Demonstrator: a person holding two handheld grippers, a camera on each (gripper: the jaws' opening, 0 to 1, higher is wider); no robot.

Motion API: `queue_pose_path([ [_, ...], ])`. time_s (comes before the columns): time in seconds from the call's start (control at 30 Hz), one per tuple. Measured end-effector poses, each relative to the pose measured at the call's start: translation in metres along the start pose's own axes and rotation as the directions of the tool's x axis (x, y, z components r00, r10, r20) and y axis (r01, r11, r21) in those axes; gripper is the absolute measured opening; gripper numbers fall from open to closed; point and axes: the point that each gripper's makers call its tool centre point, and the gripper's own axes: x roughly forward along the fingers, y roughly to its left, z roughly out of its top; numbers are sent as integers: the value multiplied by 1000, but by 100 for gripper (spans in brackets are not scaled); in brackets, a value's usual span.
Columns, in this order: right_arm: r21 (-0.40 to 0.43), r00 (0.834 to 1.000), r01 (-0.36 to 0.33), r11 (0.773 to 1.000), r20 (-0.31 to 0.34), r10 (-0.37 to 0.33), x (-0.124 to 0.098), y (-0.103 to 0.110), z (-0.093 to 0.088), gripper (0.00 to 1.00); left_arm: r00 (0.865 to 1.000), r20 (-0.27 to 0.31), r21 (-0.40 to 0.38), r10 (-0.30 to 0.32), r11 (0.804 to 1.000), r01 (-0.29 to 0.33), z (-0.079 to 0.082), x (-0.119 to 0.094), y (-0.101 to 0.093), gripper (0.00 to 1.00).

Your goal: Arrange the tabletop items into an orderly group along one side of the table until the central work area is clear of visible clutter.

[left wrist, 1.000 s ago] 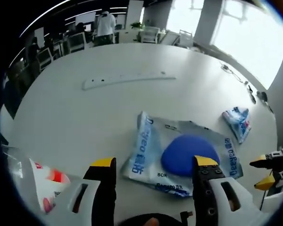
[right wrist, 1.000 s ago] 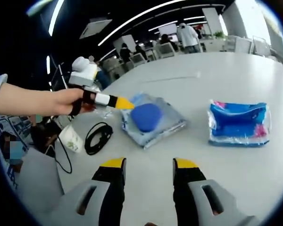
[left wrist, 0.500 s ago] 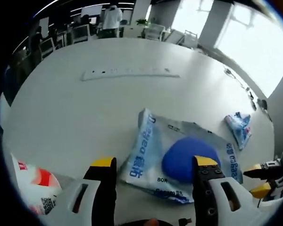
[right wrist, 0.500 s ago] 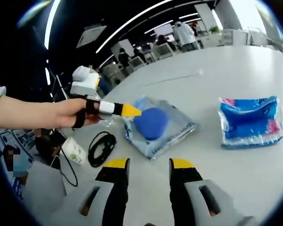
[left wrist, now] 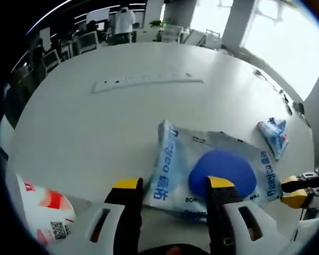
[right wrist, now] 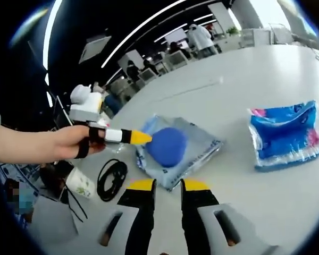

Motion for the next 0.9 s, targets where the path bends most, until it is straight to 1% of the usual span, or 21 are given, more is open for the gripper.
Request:
queue_pose_path([
  [0.07,1,1000,25,1000,-14,-25,-1,-6,-2,3,1000,-9,-9,3,1000,-3,-1,-1,1,38],
  [0.1,20,998,52,998,-31,-52,-2,-13,-5,2,1000,-16,-8,7,1000,-7,-2,0,1,36],
  [0.13,22,999,41,999,-28,-41,-1,-12,-5,2,1000,-15,-8,6,1000,-6,-1,-1,1,35],
  [0.17,54,999,46,997,-20,-45,-2,-14,-3,1,1000,-17,-2,9,1000,-10,-2,-2,1,31],
  [0.2,60,998,55,997,-15,-54,-3,-16,-2,0,1000,-16,14,25,1000,-24,-2,-4,2,26],
  [0.23,55,998,61,997,-13,-60,-3,-17,-2,0,999,-22,23,43,999,-42,-2,-5,3,15],
  [0.27,46,997,81,996,-19,-80,-5,-21,-2,0,994,-64,103,83,992,-76,-9,-8,10,1],
  [0.3,30,996,89,996,-6,-89,-7,-24,0,0,997,-49,161,61,986,-53,-7,-6,7,2],
  [0.33,54,997,76,996,2,-76,-8,-23,2,0,997,-43,102,58,993,-54,-9,-7,5,0],
  [0.37,51,997,80,995,0,-80,-10,-25,2,0,998,-42,94,50,995,-46,-10,-7,3,0],
  [0.43,13,995,97,995,2,-97,-13,-29,4,0,998,-47,91,46,995,-42,-12,-9,0,0],
  [0.53,-1,994,109,994,16,-109,-17,-32,10,0,998,-36,115,57,992,-53,-13,-13,-4,0],
  [0.6,-58,991,134,989,31,-132,-20,-36,17,0,998,-16,120,61,991,-58,-11,-17,-7,0],
  [0.67,-64,990,141,988,41,-139,-22,-36,23,0,998,2,90,60,994,-60,-8,-21,-9,0],
  [0.77,-82,989,143,986,46,-140,-22,-39,31,0,997,33,78,74,994,-76,-5,-30,-9,0],
  [0.8,-123,989,147,981,44,-142,-21,-40,34,0,996,40,75,78,994,-80,-5,-32,-9,0],
  [0.9,-132,989,147,980,50,-142,-21,-41,41,0,995,54,44,87,995,-89,-9,-38,-8,0],
])
